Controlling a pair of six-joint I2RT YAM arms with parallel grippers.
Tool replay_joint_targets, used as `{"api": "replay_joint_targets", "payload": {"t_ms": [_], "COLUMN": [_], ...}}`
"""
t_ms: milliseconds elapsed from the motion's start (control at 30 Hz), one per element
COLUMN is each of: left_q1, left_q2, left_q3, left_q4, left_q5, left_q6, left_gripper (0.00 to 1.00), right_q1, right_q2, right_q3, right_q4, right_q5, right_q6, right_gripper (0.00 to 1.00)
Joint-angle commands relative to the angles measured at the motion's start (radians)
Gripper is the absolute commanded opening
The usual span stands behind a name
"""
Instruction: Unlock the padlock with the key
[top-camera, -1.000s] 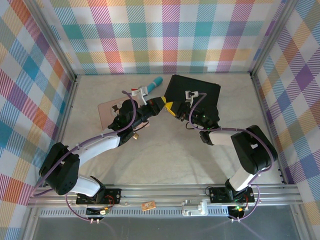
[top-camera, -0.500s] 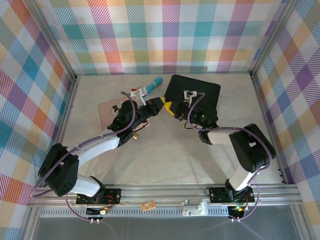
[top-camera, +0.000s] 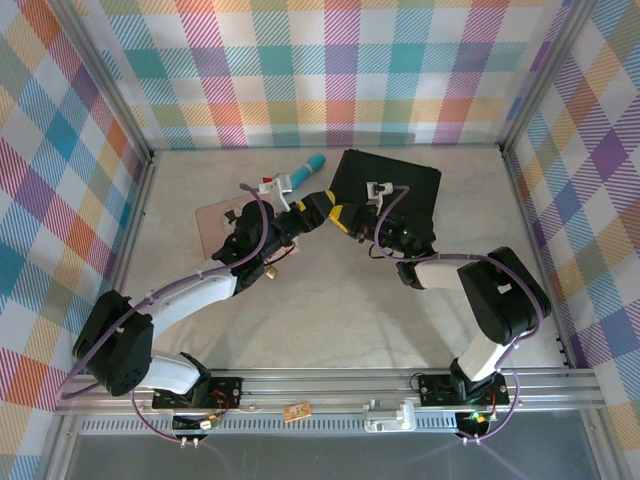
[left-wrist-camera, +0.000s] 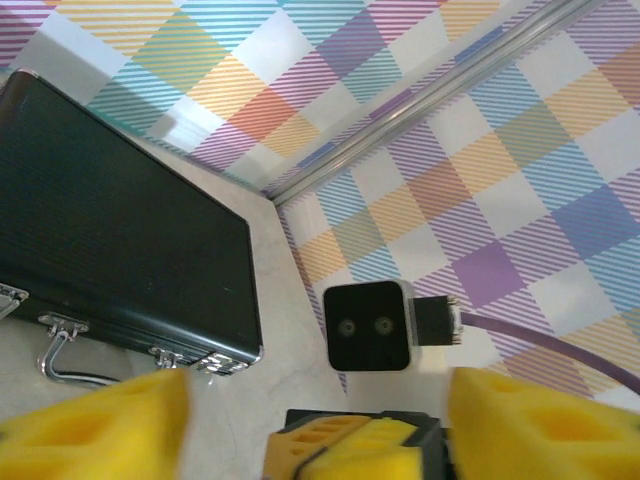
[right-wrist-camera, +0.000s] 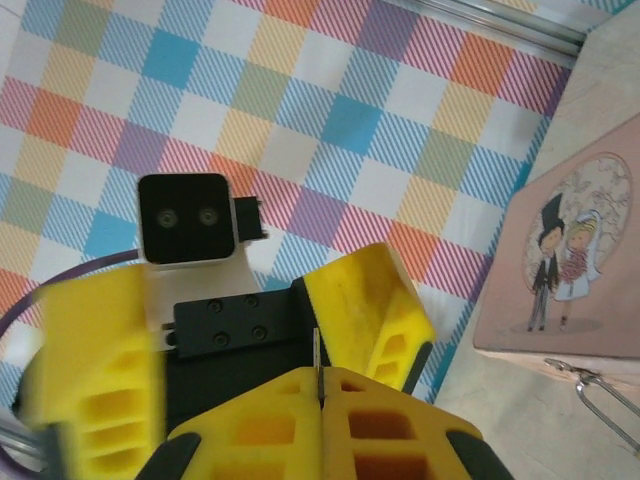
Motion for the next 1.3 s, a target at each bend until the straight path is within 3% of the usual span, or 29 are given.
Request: {"api": "replay_joint_targets", "payload": {"t_ms": [0,167,333,500,633,1000,1233,1267], "left_q1": [0.028,0.056,0.056,0.047,0.036,0.032,0.032,0.032], "left_q2": [-0.061,-0.063,-0.030,-0.002,0.012,-0.003,0.002,0.002], "left_q3": [0.009,0.031,0.040,0.056,0.066,0.049,0.050,0.050], "left_q4": [-0.078,-0.121,-0.127,-0.084,-0.056,-0.056,-0.033,-0.029], "left_q5": [-0.003,0.104,0.159,0.184,0.196,0.187,0.190,0.187], "left_q6": [-0.036,-0.072,-0.107,-0.130,-0.146,-0.145,-0.146,-0.148], "left_gripper": [0.86,0.72,0.59,0.59,0.52,0.02,0.00,0.00], "right_q1": [-0.012,-0.019,-0.020,-0.019,-0.019,-0.040,-0.048,-0.047], "right_q2": [-0.041,-0.169,-0.246,-0.245,-0.223,-0.154,-0.144,-0.146], "right_q3": [0.012,0.062,0.106,0.108,0.114,0.106,0.091,0.086], "right_q4": [-0.115,-0.493,-0.684,-0.669,-0.615,-0.427,-0.346,-0.348], "right_q5": [-0.041,-0.070,-0.061,-0.071,-0.081,-0.095,-0.105,-0.099], "right_q6": [-0.103,-0.352,-0.494,-0.478,-0.436,-0.289,-0.217,-0.214], "right_gripper": [0.00,0.00,0.00,0.00,0.00,0.00,0.00,0.09]}}
